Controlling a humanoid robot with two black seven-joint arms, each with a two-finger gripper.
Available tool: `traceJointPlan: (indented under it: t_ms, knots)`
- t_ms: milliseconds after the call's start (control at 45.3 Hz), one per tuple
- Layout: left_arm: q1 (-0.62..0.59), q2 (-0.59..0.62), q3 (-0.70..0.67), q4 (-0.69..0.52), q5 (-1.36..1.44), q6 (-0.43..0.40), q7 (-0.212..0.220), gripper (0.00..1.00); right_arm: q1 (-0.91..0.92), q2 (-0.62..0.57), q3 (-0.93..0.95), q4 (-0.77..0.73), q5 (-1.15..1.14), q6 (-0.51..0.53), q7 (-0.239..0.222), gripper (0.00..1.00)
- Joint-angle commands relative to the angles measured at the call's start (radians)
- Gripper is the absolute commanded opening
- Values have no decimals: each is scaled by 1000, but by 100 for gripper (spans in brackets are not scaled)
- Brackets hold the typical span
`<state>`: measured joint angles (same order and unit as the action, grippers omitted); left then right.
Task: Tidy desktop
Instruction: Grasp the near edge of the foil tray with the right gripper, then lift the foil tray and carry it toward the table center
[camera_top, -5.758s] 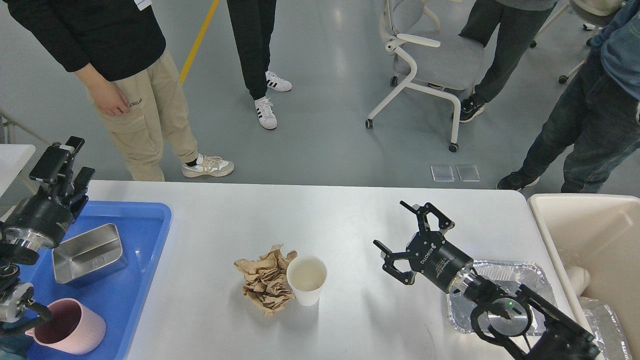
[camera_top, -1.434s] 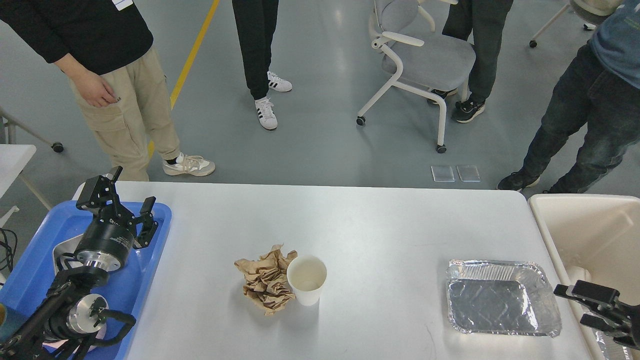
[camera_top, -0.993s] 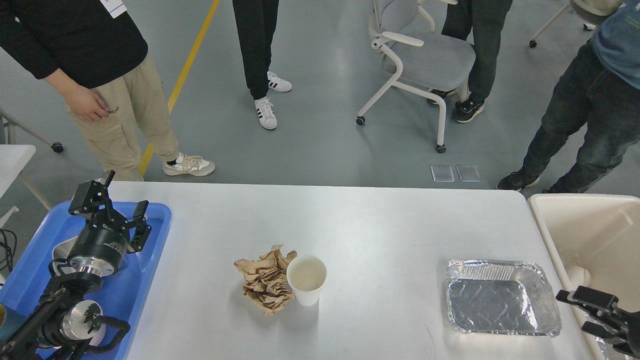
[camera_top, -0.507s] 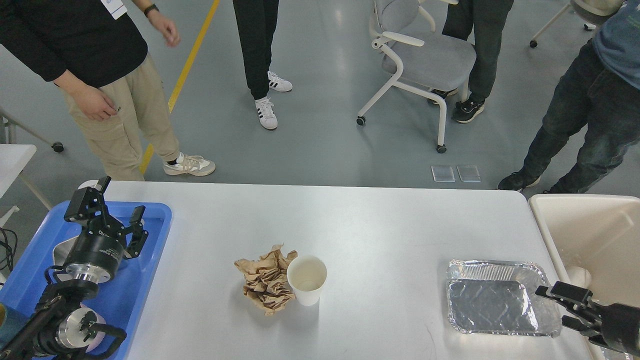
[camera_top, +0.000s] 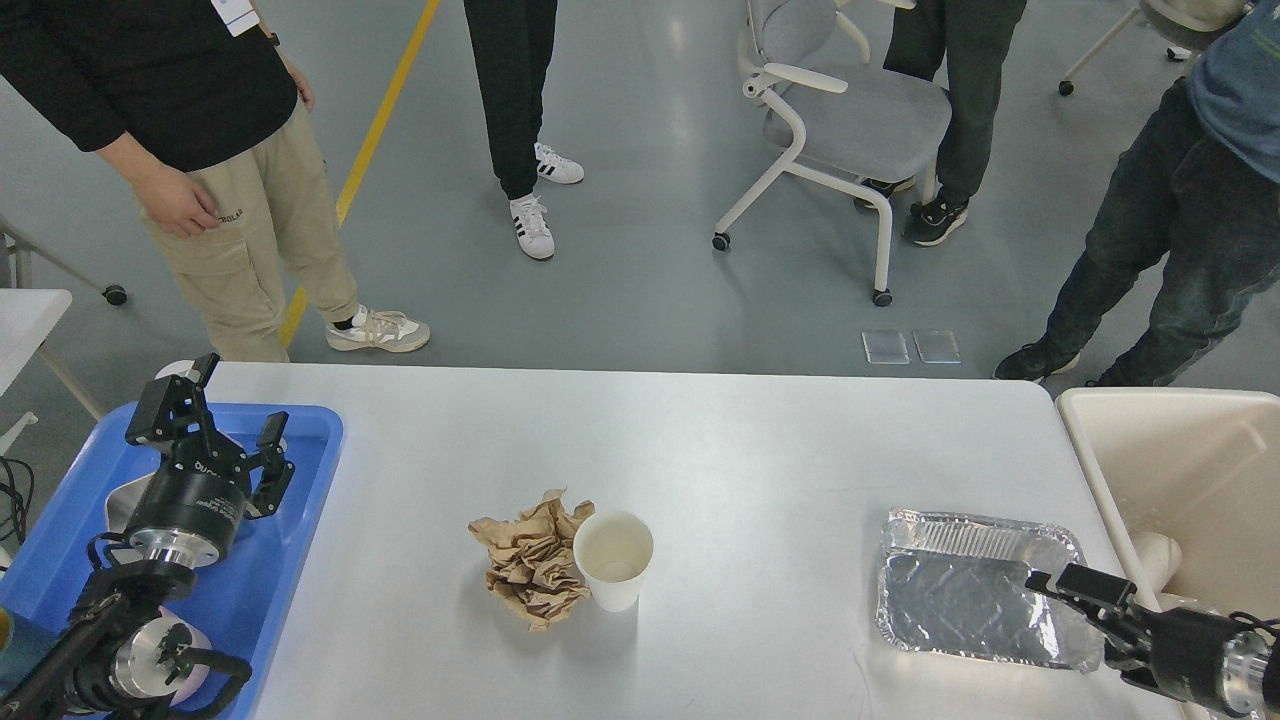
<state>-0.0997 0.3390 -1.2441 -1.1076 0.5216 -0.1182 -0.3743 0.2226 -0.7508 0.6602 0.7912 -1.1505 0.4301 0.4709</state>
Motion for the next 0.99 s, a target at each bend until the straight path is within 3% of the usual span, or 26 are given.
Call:
traceJointPlan:
  t_ms: [0,110,287,507,529,640,772,882,971]
  knots:
    - [2,0,0,0,0,0,0,97,1,11,-51,7,0,-47,3,100]
    - [2,0,-6,0,0,0,0,97,9,14,-103,8,0,-76,28,100]
    - [0,0,-12,0,0,0,2,97,52,21,-221,3,-3,-128,107,100]
    - [0,0,-12,0,0,0,2,97,107,24,-396,0,-2,-274,192,98]
    - [0,0,-12,0,0,0,2,97,109,27,-410,-1,-2,-284,195,93]
    - [0,0,-12,0,0,0,2,97,109,27,-450,-4,-2,-292,195,48]
    - [0,0,-12,0,0,0,1,97,109,27,-462,-7,-2,-292,196,30]
    - [0,-2,-12,0,0,-1,2,97,109,28,-468,-7,-2,-289,196,3]
    - [2,-2,-12,0,0,-3,0,97,112,27,-501,-9,-2,-289,196,0]
